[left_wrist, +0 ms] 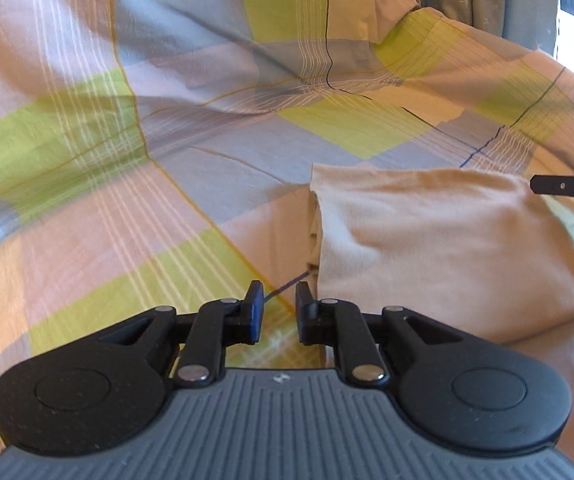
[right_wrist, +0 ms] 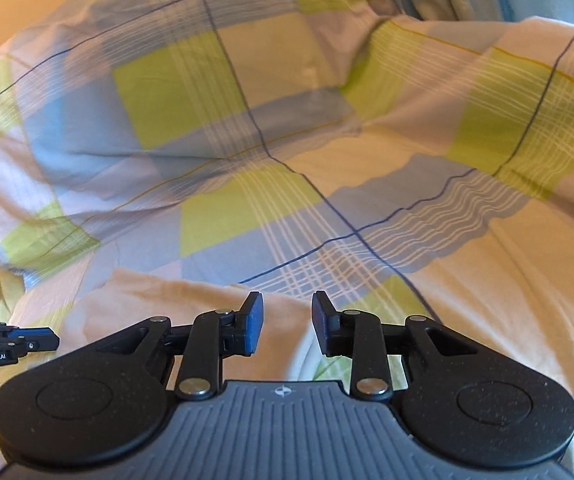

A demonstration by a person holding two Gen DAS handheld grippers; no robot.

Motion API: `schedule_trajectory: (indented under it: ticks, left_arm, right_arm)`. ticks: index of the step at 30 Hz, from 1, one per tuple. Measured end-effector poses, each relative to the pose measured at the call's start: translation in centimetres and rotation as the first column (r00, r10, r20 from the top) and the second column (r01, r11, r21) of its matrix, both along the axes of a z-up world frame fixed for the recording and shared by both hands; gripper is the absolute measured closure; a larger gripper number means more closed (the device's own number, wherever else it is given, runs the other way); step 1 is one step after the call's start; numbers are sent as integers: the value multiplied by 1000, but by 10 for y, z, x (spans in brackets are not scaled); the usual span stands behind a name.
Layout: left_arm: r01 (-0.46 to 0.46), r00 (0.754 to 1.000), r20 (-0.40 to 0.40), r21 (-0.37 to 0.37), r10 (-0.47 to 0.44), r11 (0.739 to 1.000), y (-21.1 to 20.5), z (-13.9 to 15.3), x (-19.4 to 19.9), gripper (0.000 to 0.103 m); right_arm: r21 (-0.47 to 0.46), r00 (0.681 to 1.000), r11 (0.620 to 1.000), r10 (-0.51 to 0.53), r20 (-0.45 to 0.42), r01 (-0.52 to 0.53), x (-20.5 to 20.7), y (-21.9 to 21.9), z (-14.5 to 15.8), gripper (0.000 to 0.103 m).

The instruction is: Fold clothes

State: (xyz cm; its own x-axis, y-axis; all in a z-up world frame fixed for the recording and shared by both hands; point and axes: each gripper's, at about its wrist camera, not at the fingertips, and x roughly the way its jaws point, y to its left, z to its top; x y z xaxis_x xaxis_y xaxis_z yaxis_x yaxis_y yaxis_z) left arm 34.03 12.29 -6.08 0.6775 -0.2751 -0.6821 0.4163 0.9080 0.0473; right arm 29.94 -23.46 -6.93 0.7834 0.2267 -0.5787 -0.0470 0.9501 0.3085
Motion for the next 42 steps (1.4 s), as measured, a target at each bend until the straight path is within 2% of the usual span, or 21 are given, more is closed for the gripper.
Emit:
schedule_trajectory:
  ticks: [5,8,11,14,18,20,21,24,31,34,40,42]
  left_arm:
    - [-6,997,79,66,1,998,-4,0,-30,89]
    - [-27,994,108,77,19,997,-10,6,-58,90]
    - [-51,996,80,36,48,998,-16,20,-89,89]
    - [-41,995,98,92,32,995,-31,38,-125,88]
    - [-10,994,105,145,-6,989,-46,60,-165,88]
    - [-2,994,107,175,-17,985,-52,67,-179,88]
    - [4,994,107,190,-25,982,-55,70,-184,88]
    - [21,993,112,232,-48,972,-64,76,-201,87]
    - [71,988,115,285,-107,956,-76,70,-218,83]
    - [117,984,91,316,-152,942,-80,57,-214,81]
    - [146,982,72,310,-176,940,-84,40,-198,81]
    - [163,978,73,320,-195,933,-88,35,-195,78]
  right_arm:
    - [-73,1000,997,25,16,-23,-19,9,-4,65]
    - [-117,999,992,40,25,-37,-30,15,-6,62]
    - [-160,998,986,56,33,-50,-41,20,-8,59]
    - [-222,997,974,64,51,-51,-58,21,-6,58]
    - [-223,996,972,82,18,-76,-80,16,-4,58]
    - [-173,996,981,84,-9,-84,-96,10,-4,58]
    - [-181,996,979,93,4,-91,-103,11,-1,58]
    - [-184,994,977,110,8,-107,-118,11,3,52]
    - [-182,988,971,145,-56,-153,-125,12,-1,52]
    - [-213,985,962,159,-71,-171,-125,18,-6,52]
    - [-254,976,946,173,-129,-201,-121,23,-16,52]
    - [-263,972,941,175,-155,-212,-121,24,-19,52]
